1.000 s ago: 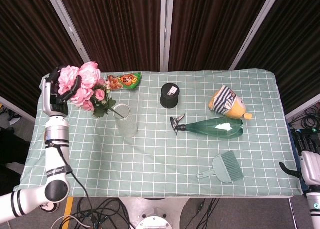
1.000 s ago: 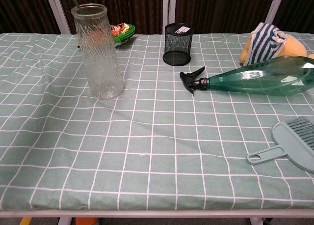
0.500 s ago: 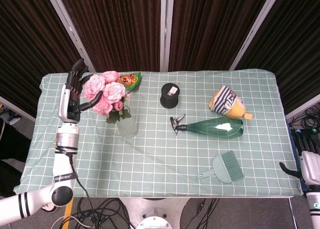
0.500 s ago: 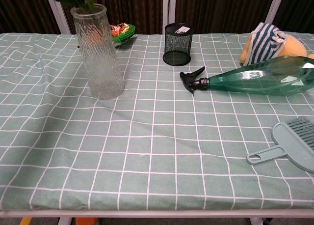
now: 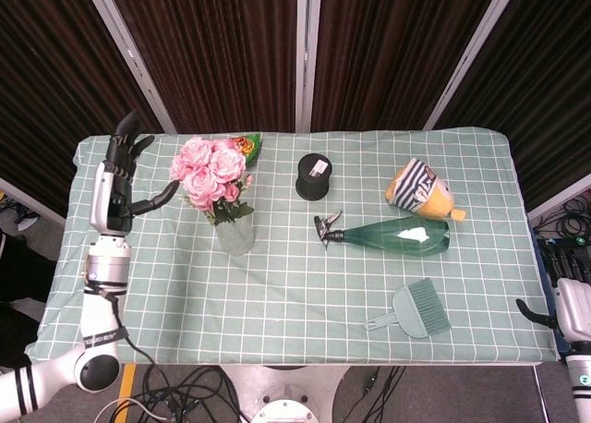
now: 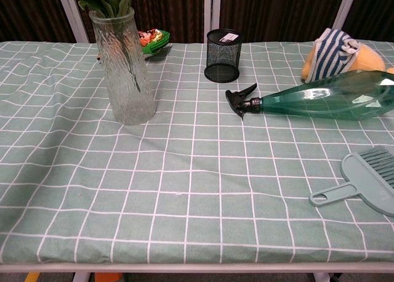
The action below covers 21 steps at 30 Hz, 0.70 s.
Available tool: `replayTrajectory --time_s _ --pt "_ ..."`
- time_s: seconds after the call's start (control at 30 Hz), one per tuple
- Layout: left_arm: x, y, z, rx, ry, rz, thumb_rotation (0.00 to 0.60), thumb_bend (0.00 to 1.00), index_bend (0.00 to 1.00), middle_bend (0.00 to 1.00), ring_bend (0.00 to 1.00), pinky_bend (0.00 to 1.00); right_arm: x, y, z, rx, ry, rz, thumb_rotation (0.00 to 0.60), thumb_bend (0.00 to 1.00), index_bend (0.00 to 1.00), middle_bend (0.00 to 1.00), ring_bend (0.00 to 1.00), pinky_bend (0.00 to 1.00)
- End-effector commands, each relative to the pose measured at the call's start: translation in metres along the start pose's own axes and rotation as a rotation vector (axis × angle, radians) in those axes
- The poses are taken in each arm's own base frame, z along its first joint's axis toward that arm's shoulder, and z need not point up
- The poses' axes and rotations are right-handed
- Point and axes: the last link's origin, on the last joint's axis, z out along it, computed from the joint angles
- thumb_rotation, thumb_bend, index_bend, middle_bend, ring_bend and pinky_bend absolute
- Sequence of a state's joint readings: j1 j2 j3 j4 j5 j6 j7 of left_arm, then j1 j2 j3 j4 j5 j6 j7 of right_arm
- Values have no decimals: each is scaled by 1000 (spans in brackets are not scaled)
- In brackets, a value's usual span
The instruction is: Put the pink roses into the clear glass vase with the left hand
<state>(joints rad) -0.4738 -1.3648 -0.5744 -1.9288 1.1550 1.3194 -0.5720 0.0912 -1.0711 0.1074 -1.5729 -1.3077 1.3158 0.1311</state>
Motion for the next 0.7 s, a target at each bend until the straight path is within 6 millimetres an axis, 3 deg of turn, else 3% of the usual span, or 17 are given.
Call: replayTrajectory --time_s 0.03,0.27,0.5,0.7 --pt "24 -3 -17 -37 13 155 600 158 85 36 38 126 1 1 0 0 5 1 600 144 70 0 0 0" --pt "76 -19 -70 -134 73 559 600 144 89 78 39 134 2 1 0 1 8 1 600 144 70 0 0 0" --pt "101 -43 -115 -89 54 757 600 145 117 108 43 204 7 -5 1 26 48 26 600 144 72 0 0 0" --pt "121 -67 -150 -11 -163 1114 600 143 162 107 106 198 9 -13 -5 102 121 45 600 143 58 0 0 0"
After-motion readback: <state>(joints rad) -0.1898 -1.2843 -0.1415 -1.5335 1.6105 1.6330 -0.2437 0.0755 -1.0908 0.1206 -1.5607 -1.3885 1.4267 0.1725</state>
